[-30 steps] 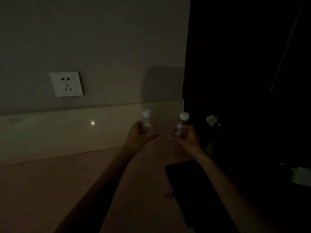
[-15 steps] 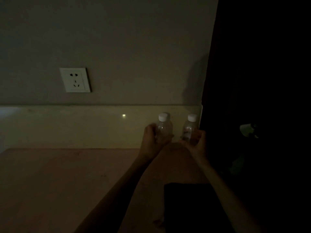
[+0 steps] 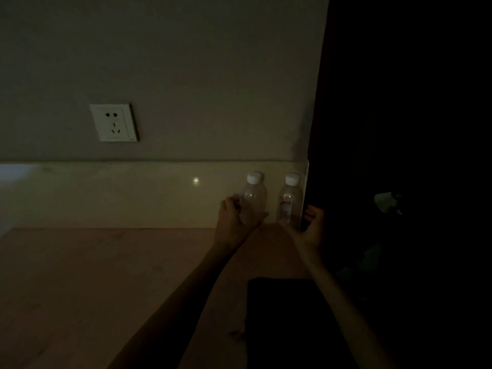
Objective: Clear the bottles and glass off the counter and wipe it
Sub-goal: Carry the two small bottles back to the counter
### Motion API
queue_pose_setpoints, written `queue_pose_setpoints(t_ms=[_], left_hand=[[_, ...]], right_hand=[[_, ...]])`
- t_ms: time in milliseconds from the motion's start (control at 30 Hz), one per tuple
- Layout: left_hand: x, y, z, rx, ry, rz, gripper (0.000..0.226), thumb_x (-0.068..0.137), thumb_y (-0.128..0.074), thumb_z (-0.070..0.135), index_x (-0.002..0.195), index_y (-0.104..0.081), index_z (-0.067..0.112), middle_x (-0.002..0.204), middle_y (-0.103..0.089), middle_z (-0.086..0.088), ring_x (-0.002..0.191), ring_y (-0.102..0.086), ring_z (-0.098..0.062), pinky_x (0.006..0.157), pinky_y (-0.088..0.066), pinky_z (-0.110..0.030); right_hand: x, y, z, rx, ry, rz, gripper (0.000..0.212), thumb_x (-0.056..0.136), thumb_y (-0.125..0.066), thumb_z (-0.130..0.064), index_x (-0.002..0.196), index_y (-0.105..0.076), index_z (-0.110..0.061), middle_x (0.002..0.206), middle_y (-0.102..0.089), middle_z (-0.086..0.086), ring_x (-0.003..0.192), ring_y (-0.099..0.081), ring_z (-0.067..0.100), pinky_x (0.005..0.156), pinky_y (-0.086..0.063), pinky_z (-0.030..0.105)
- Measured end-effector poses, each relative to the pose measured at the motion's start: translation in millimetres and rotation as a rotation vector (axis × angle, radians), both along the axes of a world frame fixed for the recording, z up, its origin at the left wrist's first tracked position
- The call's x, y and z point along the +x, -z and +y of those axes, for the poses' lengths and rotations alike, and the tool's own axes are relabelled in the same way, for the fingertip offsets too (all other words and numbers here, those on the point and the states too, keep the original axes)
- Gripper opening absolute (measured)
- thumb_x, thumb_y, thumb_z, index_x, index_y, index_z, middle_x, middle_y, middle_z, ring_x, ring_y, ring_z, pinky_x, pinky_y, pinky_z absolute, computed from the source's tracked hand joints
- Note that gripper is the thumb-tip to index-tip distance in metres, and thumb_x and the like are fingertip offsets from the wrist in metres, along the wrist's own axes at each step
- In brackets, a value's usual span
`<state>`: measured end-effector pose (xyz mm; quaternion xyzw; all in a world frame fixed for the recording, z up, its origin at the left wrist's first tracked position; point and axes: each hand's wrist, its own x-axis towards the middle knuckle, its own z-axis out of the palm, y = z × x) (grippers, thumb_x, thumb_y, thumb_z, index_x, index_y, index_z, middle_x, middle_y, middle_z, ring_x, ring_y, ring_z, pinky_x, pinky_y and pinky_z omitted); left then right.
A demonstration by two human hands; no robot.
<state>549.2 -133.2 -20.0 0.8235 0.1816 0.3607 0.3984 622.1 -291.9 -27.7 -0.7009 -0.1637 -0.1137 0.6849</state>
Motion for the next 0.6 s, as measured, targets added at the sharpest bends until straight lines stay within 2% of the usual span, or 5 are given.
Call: queue_pose_setpoints(t_ms=[100,233,300,433,600], left_hand=[[-12.1,5.7,6.0,-0.015,-0.033,0.047,0.091,0.062,-0.089,0.038,0.132,-0.044,0.000,0.129,-0.045,-0.011,0.109,-0.055,-0.024,0.086,-0.053,-0.032],[-48.2,11.2,14.8,-0.076,-0.102,0.092,0.090,0.065,-0.088,0.033,0.134,-0.042,0.000,0.131,-0.043,-0.014,0.112,-0.056,-0.026,0.083,-0.049,-0.029],[-80.2,8.3,15.6,-0.081,-0.120,0.073,0.083,0.068,-0.087,0.030,0.133,-0.043,0.001,0.130,-0.044,-0.014,0.112,-0.056,-0.025,0.084,-0.047,-0.026],[-175.4,8.0,13.4,-0.117,-0.217,0.007,0.067,0.075,-0.081,0.031,0.129,-0.048,0.008,0.122,-0.049,-0.004,0.111,-0.054,-0.016,0.091,-0.053,-0.039],[-346.7,25.8,-21.7,0.034,-0.519,-0.115,0.036,0.085,-0.072,0.028,0.114,-0.052,0.024,0.118,-0.058,0.001,0.105,-0.060,-0.005,0.079,-0.053,-0.024]], right_hand=[[-18.2,-0.1,-3.9,-0.021,0.020,-0.001,0.061,0.070,-0.082,-0.007,0.121,-0.048,-0.001,0.105,-0.054,-0.007,0.093,-0.057,0.010,0.079,-0.044,0.007],[-54.2,-2.4,2.9,-0.150,-0.071,-0.050,0.046,0.074,-0.079,-0.021,0.112,-0.052,-0.018,0.116,-0.060,0.006,0.105,-0.060,0.022,0.093,-0.051,0.044],[-86.2,-13.4,10.4,-0.147,-0.173,-0.067,0.040,0.075,-0.074,-0.027,0.107,-0.051,-0.026,0.115,-0.061,0.004,0.104,-0.061,0.018,0.092,-0.052,0.041],[-174.4,-26.5,28.2,-0.089,-0.379,-0.097,0.031,0.084,-0.071,-0.021,0.110,-0.055,-0.016,0.112,-0.063,-0.001,0.101,-0.062,0.007,0.080,-0.046,0.007],[-302.9,-0.2,34.8,0.001,-0.876,0.049,0.028,0.089,-0.065,-0.031,0.114,-0.057,-0.021,0.112,-0.065,-0.013,0.102,-0.063,-0.002,0.086,-0.052,0.018]])
